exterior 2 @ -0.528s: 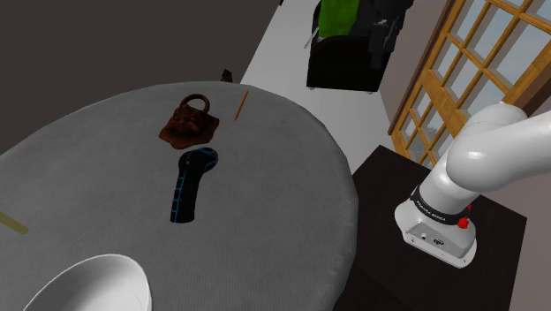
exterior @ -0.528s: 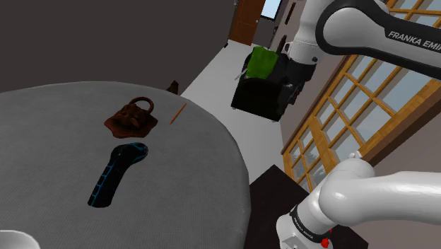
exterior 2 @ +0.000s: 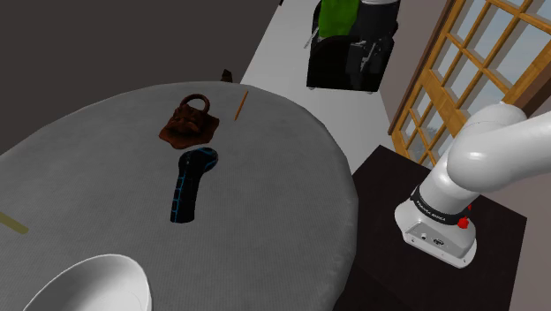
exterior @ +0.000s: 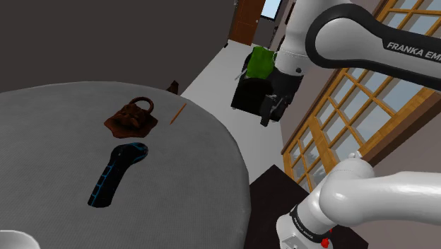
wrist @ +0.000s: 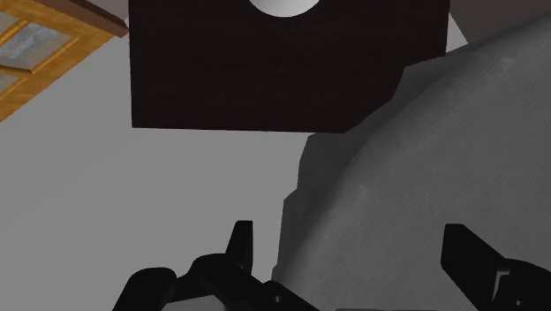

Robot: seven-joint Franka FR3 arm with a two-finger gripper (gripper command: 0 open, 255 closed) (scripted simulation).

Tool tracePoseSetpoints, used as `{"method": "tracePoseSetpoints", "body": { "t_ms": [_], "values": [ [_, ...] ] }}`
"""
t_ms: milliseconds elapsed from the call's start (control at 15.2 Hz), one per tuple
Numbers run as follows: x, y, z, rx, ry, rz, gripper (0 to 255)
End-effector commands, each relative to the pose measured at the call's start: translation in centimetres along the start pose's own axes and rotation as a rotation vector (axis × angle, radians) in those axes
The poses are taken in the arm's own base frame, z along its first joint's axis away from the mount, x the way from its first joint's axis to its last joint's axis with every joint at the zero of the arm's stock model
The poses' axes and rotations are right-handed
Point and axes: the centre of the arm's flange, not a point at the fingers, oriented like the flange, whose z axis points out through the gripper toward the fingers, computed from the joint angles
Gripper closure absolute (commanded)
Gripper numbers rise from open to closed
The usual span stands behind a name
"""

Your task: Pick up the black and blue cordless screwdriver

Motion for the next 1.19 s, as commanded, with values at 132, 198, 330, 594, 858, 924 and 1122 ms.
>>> {"method": "tracePoseSetpoints", "body": {
  "t_ms": [132, 198, 330, 594, 858, 924, 1122],
  "values": [
    [0.5, -4.7, 1.2, 0.042, 0.006, 0.082, 0],
    [0.7, -5.8, 1.5, 0.052, 0.008, 0.101, 0],
    [1.2, -8.0, 2.1, 0.073, 0.011, 0.14, 0],
    [2.4, -12.4, 3.1, 0.113, 0.018, 0.217, 0],
    [3.9, -16.8, 3.8, 0.153, 0.025, 0.295, 0],
    [4.3, -17.8, 4.0, 0.163, 0.027, 0.314, 0],
    [5.7, -21.0, 4.4, 0.193, 0.032, 0.372, 0]
  ]
}}
